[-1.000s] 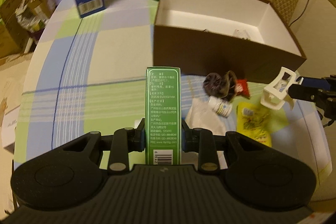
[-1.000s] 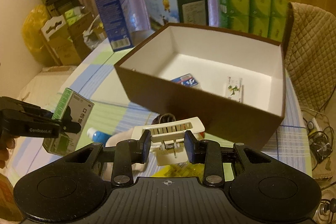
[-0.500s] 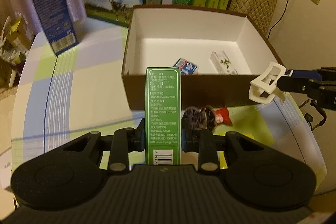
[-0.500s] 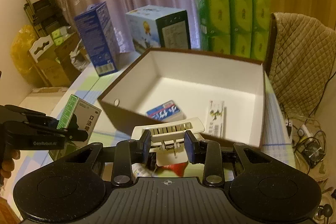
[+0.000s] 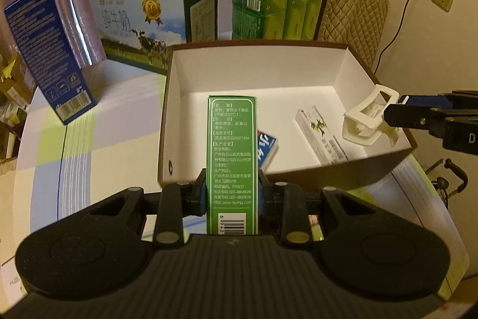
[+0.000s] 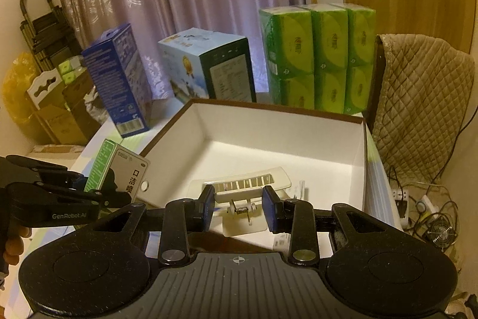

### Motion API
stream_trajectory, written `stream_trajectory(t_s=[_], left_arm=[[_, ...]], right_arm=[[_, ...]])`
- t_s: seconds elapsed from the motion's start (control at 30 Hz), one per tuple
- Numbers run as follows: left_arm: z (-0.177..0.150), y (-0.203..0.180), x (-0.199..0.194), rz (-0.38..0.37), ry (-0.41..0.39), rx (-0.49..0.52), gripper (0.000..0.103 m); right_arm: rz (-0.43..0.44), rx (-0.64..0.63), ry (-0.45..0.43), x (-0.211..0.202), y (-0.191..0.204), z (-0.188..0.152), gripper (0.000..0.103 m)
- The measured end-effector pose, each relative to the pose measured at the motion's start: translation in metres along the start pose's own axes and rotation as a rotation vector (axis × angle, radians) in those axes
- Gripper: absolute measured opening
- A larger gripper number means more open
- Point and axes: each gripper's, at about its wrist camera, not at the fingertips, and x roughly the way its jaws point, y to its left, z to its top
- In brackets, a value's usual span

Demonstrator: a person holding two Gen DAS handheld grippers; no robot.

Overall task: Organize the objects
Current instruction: 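Carry the green box and white clip over the brown box and lower them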

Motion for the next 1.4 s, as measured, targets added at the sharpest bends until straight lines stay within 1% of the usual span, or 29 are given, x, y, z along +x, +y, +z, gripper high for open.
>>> stream_trajectory(t_s=[0.17,0.4,0.8,1.13,1.4], left_arm=[[0.018,0.0,0.014,-0.004,-0.002,0.012,0.026],[0.045,-0.002,0.046,0.0,0.014,0.047,0.026],[0.088,-0.001,0.091,0.013,0.03,0.098,0.026],[0.103,0.006,0.137,0.029,0.086,0.082,0.026],[0.11,0.004,0.167,0.039,0.119,0.083,0.026]], right_arm=[[-0.019,0.017,0.009,0.018,-0.009,0.01,0.031],[-0.037,0.05,0.036,0.05,-0.022,0.021,0.031],[-0.044,0.114,0.071,0.106,-0.044,0.044,0.031],[-0.061,0.141,0.117,0.148,-0.06,0.046,0.031],[-0.061,0.179,0.141,0.168,-0.071,0.049,0.031]])
